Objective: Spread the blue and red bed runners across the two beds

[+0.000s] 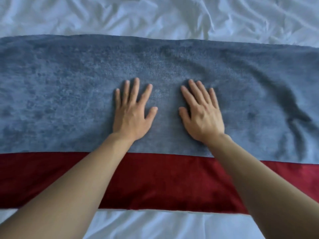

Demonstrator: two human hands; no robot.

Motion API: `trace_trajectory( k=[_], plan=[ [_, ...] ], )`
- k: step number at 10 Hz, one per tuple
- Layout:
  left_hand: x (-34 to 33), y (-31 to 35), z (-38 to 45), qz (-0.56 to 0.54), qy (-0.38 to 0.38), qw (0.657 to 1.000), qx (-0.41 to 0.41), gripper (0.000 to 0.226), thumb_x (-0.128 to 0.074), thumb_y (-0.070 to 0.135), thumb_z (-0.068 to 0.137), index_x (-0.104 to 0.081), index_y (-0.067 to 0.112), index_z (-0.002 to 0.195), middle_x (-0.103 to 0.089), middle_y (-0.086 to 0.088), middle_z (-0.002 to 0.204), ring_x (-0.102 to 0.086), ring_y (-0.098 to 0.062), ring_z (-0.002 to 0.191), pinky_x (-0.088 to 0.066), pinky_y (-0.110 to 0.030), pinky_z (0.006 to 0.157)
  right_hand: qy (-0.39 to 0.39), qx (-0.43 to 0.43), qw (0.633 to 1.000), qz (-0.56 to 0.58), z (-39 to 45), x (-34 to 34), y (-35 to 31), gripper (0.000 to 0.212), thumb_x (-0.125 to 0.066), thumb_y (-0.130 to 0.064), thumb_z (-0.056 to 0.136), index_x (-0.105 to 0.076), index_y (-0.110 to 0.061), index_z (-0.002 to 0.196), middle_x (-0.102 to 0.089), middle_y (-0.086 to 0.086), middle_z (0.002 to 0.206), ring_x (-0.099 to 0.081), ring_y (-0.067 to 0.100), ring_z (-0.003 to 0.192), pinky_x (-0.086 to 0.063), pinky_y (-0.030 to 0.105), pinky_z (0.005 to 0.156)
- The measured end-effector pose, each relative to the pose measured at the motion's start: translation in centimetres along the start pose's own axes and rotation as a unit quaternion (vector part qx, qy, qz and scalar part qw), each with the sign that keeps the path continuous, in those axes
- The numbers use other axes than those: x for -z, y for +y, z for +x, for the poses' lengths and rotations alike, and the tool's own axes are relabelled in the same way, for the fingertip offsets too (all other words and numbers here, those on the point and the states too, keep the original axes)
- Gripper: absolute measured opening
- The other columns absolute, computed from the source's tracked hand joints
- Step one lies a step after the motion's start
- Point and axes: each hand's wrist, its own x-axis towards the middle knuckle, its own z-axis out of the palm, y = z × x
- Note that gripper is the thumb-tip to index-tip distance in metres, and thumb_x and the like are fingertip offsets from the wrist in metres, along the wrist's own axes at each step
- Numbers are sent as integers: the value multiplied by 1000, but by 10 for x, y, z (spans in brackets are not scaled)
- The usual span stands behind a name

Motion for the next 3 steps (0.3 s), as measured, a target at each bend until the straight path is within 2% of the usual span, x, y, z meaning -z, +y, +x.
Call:
trace_trajectory(
  k=[1,2,3],
  plan=[
    [9,-33,-12,16,-22,999,17,71,-29,60,97,-7,31,158,2,-10,165,7,-30,152,1,-55,122,-6,-81,997,-15,-12,11,25,64,-35,-51,97,-27,-24,155,-20,0,164,-9,17,153,-8,47,125],
    [25,-44,-20,-4,-37,999,11,70,-30,60,96,-11,32,157,0,-9,165,3,-28,152,-1,-54,122,-28,-105,994,-17,-14,28,22,63,-39,-49,98,-31,-18,153,-25,4,162,-15,22,152,-12,47,124],
    [39,-54,-33,-35,-51,998,23,68,-31,60,96,-15,33,156,-3,-7,165,-4,-28,152,-7,-51,122,-71,-96,993,-3,-11,50,3,52,-46,-42,97,-45,-16,143,-44,6,149,-40,28,137,-32,43,113]
  ],
)
